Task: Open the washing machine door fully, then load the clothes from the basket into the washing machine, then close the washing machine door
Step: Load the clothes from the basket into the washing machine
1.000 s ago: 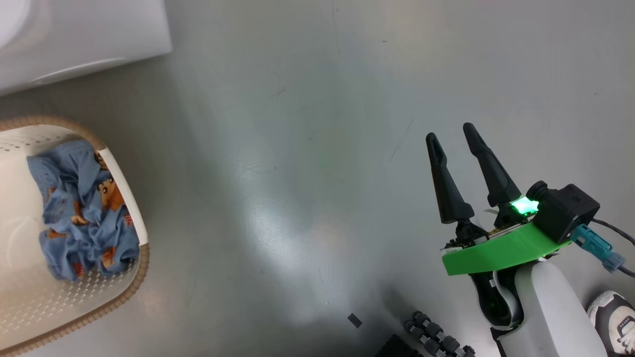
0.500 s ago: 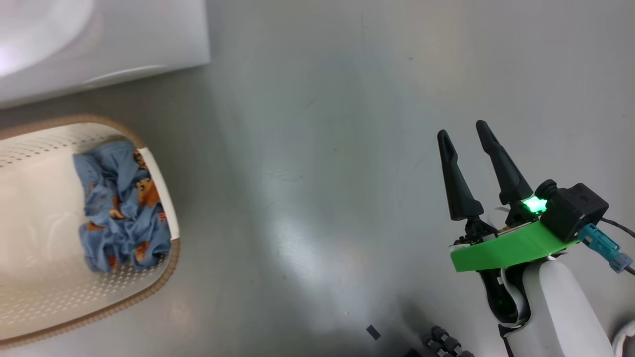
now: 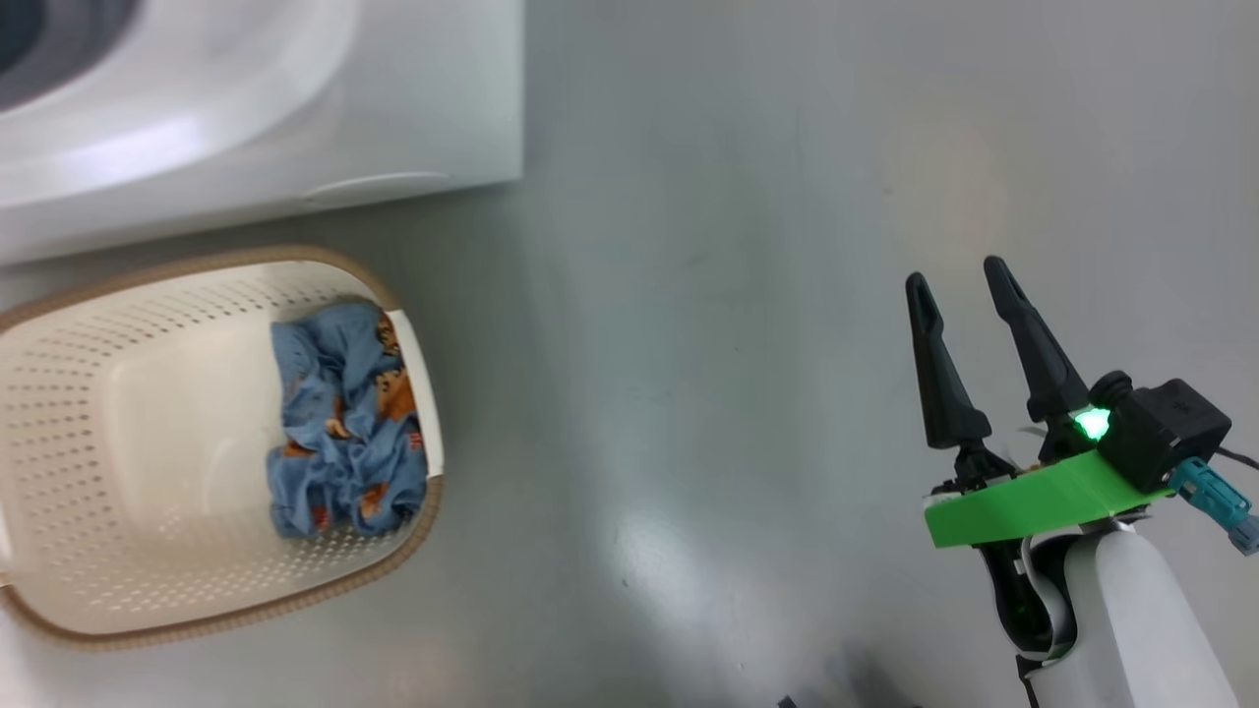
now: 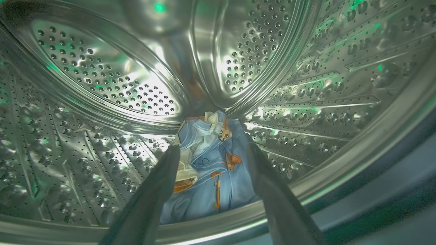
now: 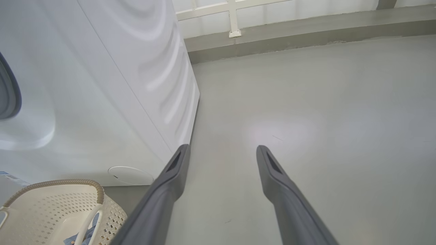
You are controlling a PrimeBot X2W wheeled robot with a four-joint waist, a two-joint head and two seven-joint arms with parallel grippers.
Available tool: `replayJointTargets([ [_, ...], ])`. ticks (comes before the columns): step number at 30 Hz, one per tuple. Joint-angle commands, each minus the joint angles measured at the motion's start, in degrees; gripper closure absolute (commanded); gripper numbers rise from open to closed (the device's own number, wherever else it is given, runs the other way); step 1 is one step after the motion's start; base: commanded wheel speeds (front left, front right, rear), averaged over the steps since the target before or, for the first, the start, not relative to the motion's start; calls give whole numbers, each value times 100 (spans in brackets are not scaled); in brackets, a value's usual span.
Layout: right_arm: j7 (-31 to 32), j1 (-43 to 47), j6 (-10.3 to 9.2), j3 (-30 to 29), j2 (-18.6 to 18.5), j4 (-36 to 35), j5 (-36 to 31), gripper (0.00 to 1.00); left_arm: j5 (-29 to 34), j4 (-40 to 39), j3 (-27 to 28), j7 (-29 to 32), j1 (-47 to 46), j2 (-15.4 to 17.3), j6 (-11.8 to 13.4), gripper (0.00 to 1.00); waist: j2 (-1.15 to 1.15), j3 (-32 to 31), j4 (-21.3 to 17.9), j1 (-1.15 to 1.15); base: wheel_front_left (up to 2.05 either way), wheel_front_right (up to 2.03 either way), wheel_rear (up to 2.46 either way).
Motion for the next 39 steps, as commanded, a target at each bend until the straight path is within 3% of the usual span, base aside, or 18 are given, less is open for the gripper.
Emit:
replayJointTargets([
  [1,-68,207,9,91,-20,-98,-107,0,-76,-201,6,-32,198,275,-13,0,0,-232,208,0,0,0,0],
  [17,-68,567,9,-92,-229,-125,-162,0,-385,-2029,14,-33,2501,-17,30,0,0,-953,745,0,0,0,0],
  [21,-68,669,9,-101,-258,-105,-154,0,-290,-2449,67,-33,3174,-86,291,0,0,-1174,837,0,0,0,0],
  [31,-68,861,9,-72,-271,-27,-114,0,-397,-3682,385,-33,4762,-423,595,0,0,-1627,894,0,0,0,0],
  [39,-68,987,9,-75,-275,0,-76,0,-315,-4251,480,-33,5685,-671,654,0,0,-1823,885,0,0,0,0],
])
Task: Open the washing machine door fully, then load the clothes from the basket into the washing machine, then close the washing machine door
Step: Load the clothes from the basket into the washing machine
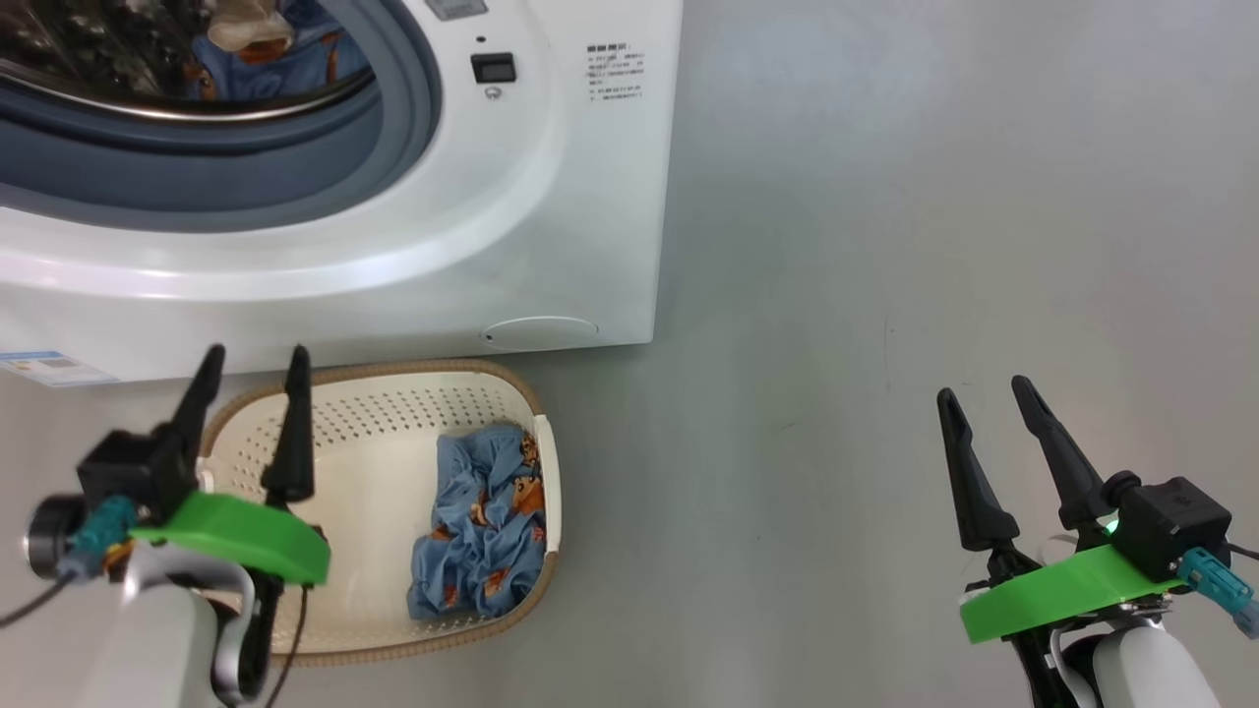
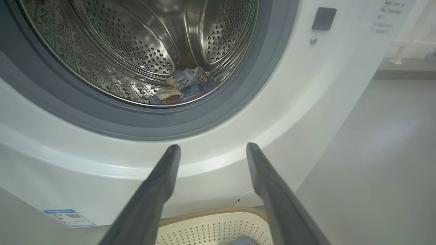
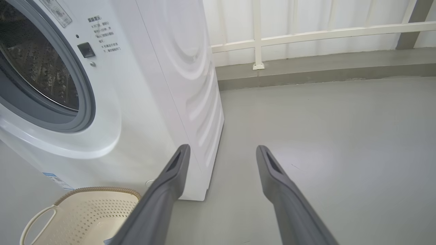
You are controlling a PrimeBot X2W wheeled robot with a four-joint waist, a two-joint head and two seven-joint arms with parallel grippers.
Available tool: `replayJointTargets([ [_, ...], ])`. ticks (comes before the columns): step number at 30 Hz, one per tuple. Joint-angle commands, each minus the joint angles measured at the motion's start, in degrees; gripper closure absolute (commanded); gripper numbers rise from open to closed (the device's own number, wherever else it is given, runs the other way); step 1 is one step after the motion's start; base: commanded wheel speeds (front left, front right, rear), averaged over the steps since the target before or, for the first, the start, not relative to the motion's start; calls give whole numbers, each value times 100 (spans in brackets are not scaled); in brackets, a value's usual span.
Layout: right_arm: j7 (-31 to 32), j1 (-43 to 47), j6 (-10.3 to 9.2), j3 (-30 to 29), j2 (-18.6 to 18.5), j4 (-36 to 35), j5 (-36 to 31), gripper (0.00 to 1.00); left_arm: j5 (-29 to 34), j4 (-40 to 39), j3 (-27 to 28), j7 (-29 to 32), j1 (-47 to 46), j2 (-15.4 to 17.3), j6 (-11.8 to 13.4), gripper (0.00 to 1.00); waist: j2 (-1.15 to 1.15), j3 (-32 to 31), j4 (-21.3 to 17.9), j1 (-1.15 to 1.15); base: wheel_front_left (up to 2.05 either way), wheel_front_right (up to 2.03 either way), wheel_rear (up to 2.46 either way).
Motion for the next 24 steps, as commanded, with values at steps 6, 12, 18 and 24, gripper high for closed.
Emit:
replayJointTargets([
  [6,-69,128,9,126,-34,-115,62,0,155,-466,293,-31,466,-38,38,0,0,-124,-6,0,0,0,0],
  [12,-69,240,9,154,-13,-46,108,0,302,-758,478,-31,1011,-395,-13,0,0,-401,-19,0,0,0,0],
  [18,-69,359,9,142,55,12,156,0,486,-881,660,-31,1438,-624,-13,0,0,-733,-31,0,0,0,0],
  [24,-69,461,9,72,116,109,182,0,672,-978,837,-31,1795,-775,49,0,0,-1065,-45,0,0,0,0],
])
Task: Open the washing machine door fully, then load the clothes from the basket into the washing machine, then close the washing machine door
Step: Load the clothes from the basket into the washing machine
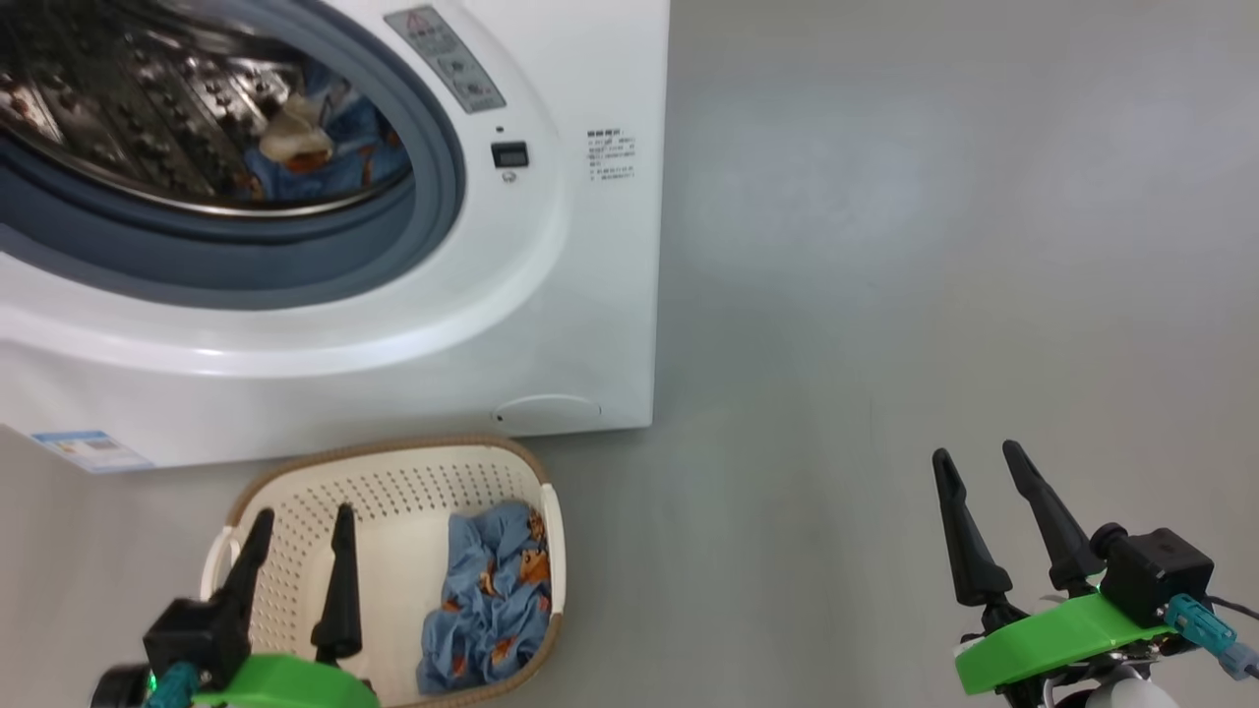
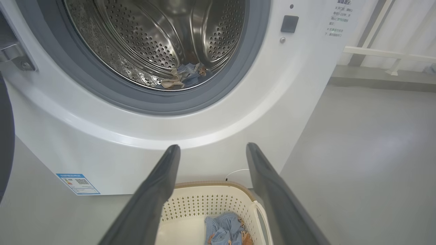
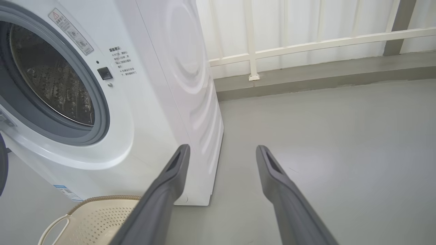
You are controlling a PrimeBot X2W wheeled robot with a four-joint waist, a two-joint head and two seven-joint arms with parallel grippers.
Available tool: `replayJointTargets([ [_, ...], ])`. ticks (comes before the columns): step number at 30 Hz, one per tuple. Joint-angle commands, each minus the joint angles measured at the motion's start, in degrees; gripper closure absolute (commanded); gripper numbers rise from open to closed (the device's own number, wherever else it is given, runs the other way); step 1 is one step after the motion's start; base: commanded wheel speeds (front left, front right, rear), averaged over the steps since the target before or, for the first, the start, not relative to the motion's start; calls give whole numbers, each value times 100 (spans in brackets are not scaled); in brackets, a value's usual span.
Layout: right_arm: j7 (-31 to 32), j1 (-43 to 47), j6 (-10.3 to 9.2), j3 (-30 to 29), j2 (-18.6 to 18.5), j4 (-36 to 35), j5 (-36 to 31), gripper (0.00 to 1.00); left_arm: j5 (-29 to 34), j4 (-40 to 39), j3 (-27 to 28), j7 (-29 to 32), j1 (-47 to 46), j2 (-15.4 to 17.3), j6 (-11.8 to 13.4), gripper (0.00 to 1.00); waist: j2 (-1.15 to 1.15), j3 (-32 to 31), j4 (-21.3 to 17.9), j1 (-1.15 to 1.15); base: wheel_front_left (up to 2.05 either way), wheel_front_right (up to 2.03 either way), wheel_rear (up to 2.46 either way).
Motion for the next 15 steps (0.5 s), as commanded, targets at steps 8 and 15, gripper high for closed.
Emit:
replayJointTargets([
  [8,-69,205,9,72,35,-55,68,0,52,-250,310,-31,408,-68,62,0,0,-579,34,0,0,0,0],
  [15,-69,369,9,67,49,-16,76,0,118,-286,244,-31,659,-91,100,0,0,-851,75,0,0,0,0],
])
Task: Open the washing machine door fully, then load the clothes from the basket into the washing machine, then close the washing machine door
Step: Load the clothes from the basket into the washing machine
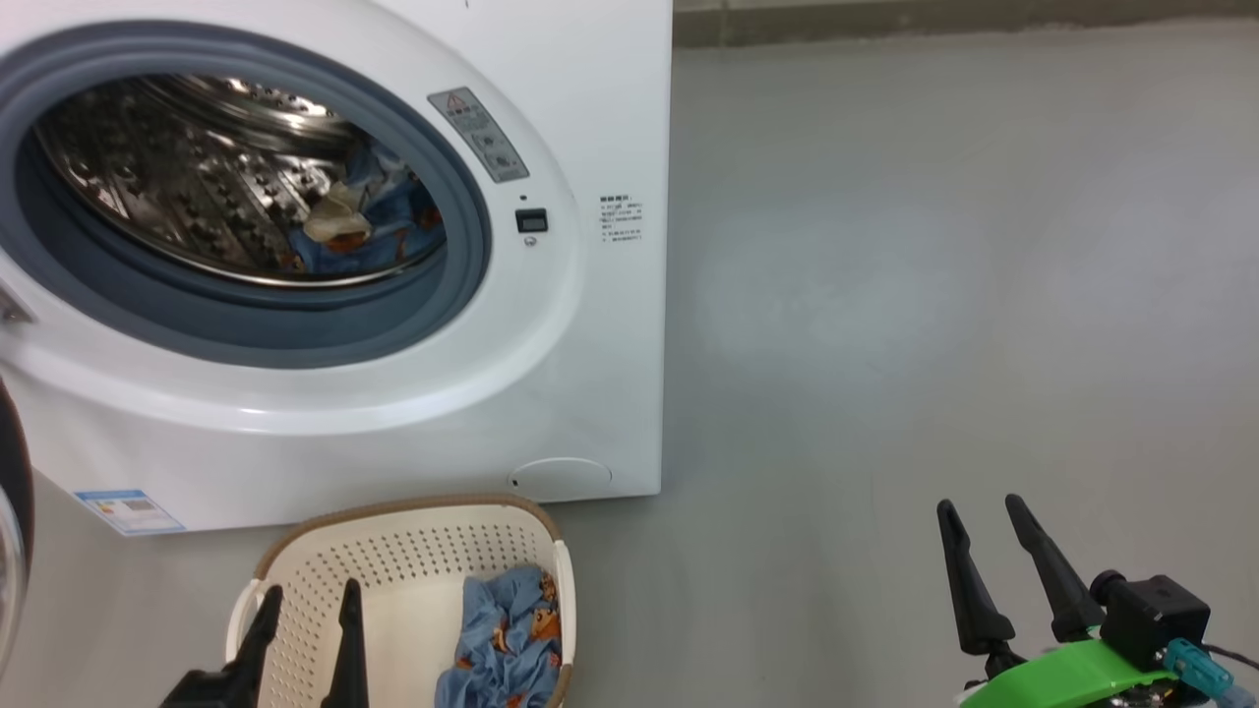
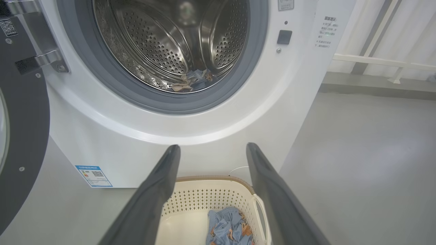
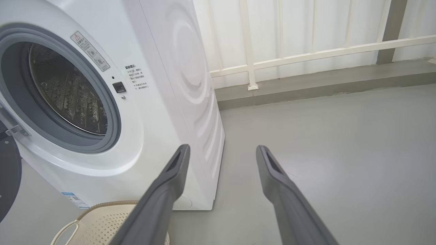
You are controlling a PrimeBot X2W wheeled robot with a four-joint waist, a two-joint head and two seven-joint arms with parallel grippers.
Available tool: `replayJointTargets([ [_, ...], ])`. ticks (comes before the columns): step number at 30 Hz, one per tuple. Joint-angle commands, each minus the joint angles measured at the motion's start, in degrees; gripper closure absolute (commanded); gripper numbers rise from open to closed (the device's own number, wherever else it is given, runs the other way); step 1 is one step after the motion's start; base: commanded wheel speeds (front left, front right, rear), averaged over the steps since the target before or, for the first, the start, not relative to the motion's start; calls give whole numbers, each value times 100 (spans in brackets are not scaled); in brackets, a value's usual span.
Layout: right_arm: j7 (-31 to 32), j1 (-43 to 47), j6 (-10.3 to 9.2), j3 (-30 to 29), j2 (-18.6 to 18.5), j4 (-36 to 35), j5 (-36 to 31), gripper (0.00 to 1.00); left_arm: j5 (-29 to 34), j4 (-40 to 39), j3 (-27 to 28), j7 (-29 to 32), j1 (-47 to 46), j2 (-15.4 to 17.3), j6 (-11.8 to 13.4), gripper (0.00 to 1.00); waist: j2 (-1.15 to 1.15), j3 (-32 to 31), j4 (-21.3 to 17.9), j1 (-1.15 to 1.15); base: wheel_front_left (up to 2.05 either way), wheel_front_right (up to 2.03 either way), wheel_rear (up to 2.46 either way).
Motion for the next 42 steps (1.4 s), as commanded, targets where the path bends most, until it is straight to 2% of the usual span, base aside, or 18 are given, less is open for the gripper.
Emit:
replayJointTargets([
  [1,-69,7,9,152,-23,-120,21,0,50,-164,152,-36,-3,25,59,0,0,-143,30,0,0,0,0],
  [14,-69,186,9,195,-9,-168,22,0,-22,-316,-46,-36,218,21,216,0,0,-342,38,0,0,0,0],
  [42,-69,189,9,242,-4,-121,29,0,-17,-252,-125,-36,219,21,240,0,0,-425,79,0,0,0,0],
])
